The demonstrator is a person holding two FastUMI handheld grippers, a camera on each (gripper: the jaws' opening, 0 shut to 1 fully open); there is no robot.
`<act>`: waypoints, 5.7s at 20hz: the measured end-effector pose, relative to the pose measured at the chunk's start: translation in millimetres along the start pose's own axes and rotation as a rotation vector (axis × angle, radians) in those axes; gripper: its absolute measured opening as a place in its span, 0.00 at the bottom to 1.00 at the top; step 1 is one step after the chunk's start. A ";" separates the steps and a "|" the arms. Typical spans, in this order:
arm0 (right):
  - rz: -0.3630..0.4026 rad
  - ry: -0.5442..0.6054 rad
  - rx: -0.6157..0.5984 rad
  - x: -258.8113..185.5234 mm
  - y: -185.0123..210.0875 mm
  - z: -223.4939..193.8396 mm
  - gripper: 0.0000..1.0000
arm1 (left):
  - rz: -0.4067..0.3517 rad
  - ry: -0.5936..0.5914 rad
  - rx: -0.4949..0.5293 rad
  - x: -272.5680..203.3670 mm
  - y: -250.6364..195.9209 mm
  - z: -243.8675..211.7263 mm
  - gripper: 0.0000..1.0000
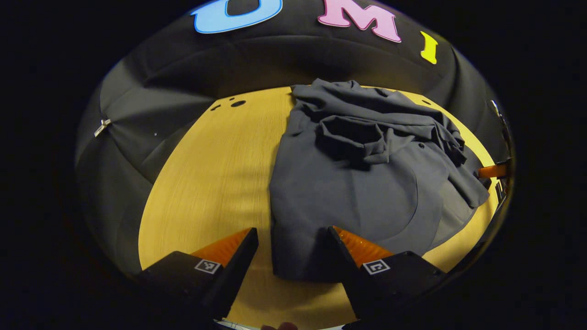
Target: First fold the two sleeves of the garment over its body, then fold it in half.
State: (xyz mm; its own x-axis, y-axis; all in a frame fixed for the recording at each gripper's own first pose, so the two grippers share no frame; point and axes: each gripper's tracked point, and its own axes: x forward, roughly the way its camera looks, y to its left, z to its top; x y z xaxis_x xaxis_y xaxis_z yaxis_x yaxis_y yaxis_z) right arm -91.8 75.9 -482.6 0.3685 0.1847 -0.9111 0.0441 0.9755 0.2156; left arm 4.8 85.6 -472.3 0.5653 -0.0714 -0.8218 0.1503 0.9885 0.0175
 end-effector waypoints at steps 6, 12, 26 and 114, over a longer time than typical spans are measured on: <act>0.045 -0.057 -0.106 14.9 31.3 6.8 0.51 | -0.104 0.003 0.032 4.8 -28.7 -0.5 0.56; 0.094 0.063 -0.139 -15.0 40.6 -27.6 0.06 | -0.151 0.078 0.042 -22.5 -45.9 -20.1 0.06; 0.204 -0.023 -0.033 -120.2 34.2 -28.7 0.05 | -0.162 0.028 -0.129 -130.2 -37.6 -28.4 0.05; 0.358 -0.573 0.105 -150.0 52.8 251.6 0.98 | -0.161 -0.506 -0.031 -121.7 -93.5 269.8 0.96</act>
State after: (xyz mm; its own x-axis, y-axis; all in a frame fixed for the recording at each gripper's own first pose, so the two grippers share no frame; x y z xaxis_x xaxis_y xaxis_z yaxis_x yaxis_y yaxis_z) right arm 88.9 69.6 -246.2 0.8094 0.3728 -0.4537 -0.0929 0.8442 0.5279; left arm 140.8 -34.1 -220.2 0.8590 -0.2705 -0.4347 0.2478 0.9626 -0.1094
